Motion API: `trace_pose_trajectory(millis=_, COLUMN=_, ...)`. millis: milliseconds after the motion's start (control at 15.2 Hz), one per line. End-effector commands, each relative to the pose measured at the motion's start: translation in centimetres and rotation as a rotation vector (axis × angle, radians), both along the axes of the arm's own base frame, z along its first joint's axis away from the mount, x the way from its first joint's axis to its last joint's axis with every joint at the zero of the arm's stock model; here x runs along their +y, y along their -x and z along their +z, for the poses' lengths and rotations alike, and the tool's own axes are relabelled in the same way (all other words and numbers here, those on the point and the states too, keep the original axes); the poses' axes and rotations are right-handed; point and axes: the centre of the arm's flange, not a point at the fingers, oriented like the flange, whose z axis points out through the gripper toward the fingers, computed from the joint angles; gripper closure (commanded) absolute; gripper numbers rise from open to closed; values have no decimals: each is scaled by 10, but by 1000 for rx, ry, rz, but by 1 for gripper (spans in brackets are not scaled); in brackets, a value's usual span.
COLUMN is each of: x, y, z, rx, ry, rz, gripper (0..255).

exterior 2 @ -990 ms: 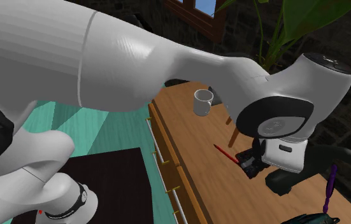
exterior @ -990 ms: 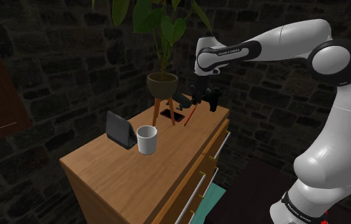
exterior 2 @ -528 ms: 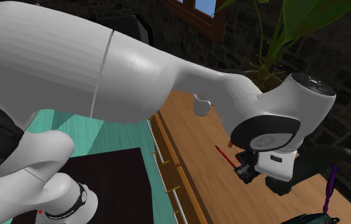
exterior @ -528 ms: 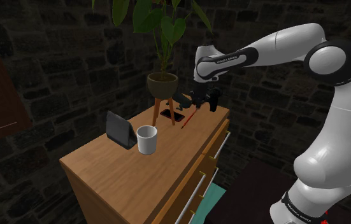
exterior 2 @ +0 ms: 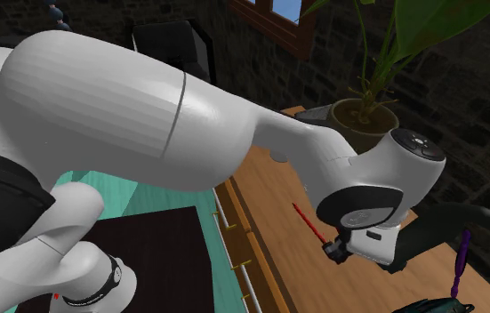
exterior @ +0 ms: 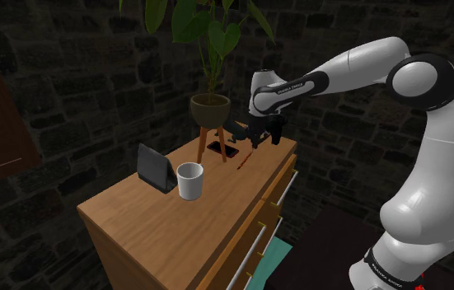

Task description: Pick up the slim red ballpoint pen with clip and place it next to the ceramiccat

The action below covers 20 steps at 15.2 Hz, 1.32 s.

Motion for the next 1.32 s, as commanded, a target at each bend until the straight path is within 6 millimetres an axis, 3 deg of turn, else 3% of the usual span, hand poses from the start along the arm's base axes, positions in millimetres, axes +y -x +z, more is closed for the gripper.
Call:
trace_pose_trajectory(millis=0, x=0, y=0, z=-10, rx=0, ry=0, rz=0, gripper=255)
trace_pose_trajectory(millis=132, x=0, y=0, z=-21, rx=0, ry=0, rz=0, gripper=255)
trace_pose_trajectory(millis=660, x=0, y=0, z=-21, rx=0, ry=0, rz=0, gripper=255)
trace_pose_trajectory(millis=726, x=0, y=0, z=-21, rx=0, ry=0, rz=0, gripper=0)
trace_pose_trajectory(millis=1056, x=0, y=0, z=-21, rx=0, ry=0, rz=0, gripper=0)
trace_pose_trajectory(millis=1254, x=2, y=-1, z=18, rx=0, ry=0, rz=0, gripper=0)
